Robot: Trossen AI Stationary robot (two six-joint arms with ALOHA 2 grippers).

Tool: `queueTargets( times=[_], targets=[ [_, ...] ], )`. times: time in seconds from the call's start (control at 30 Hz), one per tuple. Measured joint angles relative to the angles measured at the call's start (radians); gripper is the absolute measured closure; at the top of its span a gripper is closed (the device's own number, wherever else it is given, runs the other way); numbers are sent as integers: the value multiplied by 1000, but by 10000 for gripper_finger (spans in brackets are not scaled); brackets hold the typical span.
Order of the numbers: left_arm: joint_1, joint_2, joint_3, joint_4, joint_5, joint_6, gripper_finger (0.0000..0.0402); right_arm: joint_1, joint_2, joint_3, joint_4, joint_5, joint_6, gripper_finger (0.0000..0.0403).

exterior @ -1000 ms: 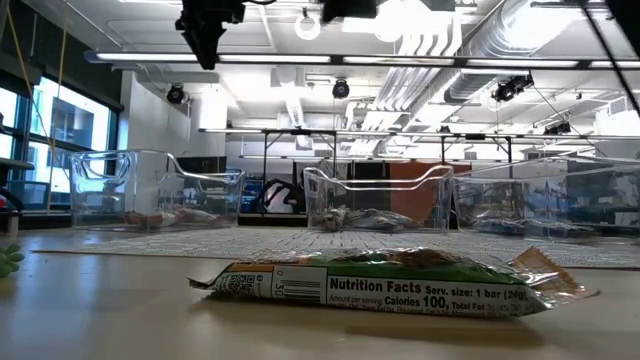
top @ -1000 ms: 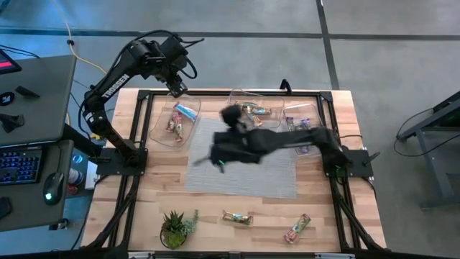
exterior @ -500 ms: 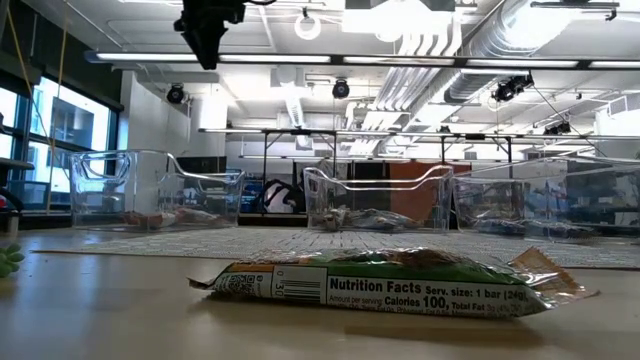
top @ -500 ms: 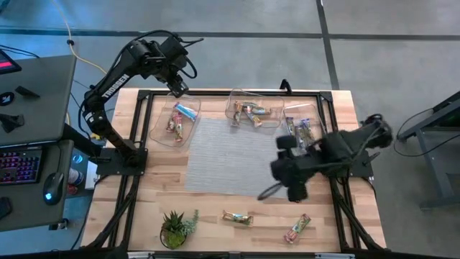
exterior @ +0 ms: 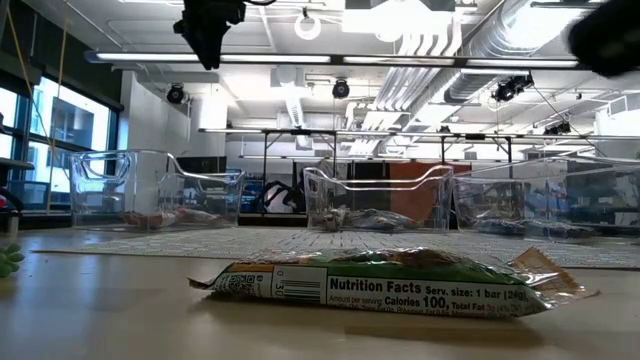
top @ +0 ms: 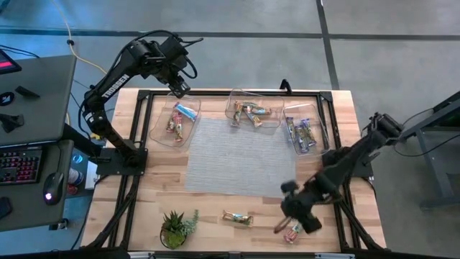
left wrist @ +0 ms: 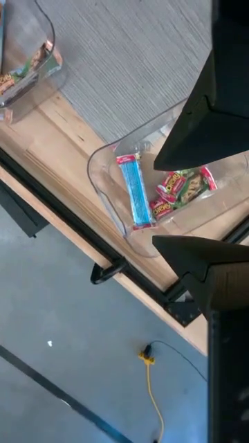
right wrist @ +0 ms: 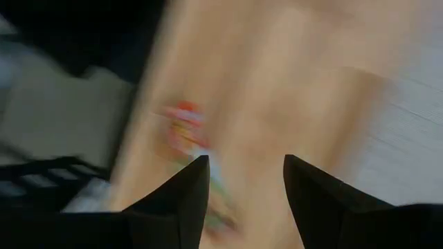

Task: Pick and place Granola Bars by type
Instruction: Put the red granola bar into the left transparent bin

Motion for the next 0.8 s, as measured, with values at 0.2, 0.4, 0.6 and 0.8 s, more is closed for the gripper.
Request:
queueTargets(
  times=[0.2,0.4,0.6,0.8],
  targets=[
    [0,0,0,0,4,0,246,112,3,-218,475,-57,-25,234],
    [0,0,0,0,11,-3,246,188,19,-274,575,133,-26,234],
    [0,0,0,4,18,-26,246,237,86,-293,615,73,-26,234],
    [0,0,0,6,18,-26,246,272,159,-294,611,142,-111,234]
  ],
)
